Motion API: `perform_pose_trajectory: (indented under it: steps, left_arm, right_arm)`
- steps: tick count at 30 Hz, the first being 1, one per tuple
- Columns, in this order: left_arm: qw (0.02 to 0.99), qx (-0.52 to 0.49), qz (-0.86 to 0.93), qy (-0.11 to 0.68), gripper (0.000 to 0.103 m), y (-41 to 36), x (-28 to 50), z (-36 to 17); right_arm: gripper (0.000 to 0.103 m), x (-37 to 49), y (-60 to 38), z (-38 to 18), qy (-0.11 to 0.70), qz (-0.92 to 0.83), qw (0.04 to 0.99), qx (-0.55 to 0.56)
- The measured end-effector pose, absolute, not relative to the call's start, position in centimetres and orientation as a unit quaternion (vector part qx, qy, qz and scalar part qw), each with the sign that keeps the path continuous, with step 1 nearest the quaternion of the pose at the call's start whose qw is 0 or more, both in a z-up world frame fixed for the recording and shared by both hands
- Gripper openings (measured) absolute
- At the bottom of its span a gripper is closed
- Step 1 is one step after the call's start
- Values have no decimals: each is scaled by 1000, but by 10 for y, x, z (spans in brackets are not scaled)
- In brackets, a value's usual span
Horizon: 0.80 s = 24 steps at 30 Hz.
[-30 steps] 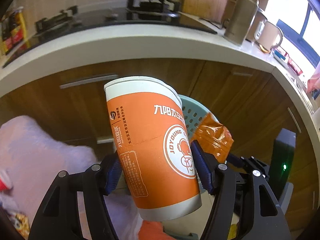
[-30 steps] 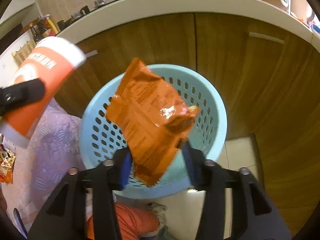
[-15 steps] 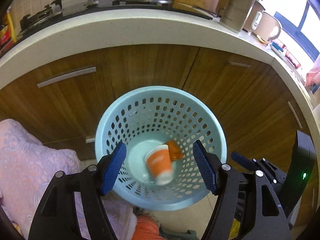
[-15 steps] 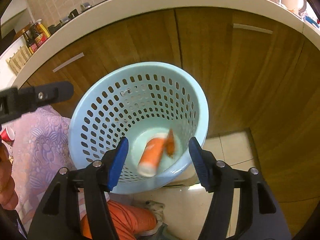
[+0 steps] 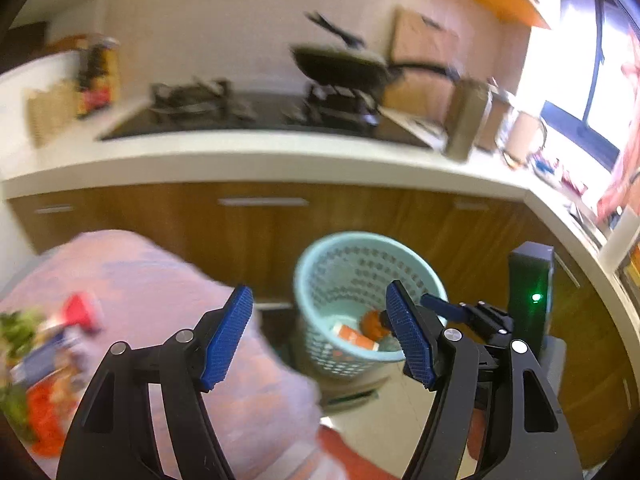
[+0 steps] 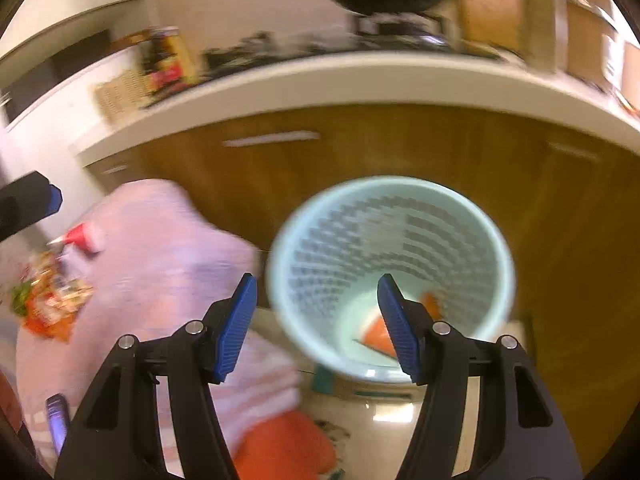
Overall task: Collect trash
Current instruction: 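Return both tools to the table toward the remaining trash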
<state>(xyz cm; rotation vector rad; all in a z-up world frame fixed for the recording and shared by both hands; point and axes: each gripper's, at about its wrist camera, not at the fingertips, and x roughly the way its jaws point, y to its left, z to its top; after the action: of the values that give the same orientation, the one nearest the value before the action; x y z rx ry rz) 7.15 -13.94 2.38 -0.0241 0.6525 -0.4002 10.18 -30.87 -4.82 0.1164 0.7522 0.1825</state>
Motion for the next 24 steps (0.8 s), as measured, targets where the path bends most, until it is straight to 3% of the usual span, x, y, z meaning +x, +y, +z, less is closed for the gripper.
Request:
perform_pose_trajectory:
  steps: [6, 11, 17, 24]
  left_arm:
    - [967, -20, -51, 250, 74, -41, 4, 46]
    - [973, -49, 73, 215, 85, 44, -45, 48]
    - [958, -74, 135, 244, 86, 111, -59, 19]
    - [953, -69, 86, 283, 86, 128, -36, -20]
  right_arm:
    - [71, 92, -208, -37, 334, 196, 921, 34]
    - [78, 83, -129, -42, 316, 259, 912, 17]
    - [82, 83, -78, -46, 312, 286, 906, 18]
    - [87, 72, -47, -56, 306, 289, 906, -34]
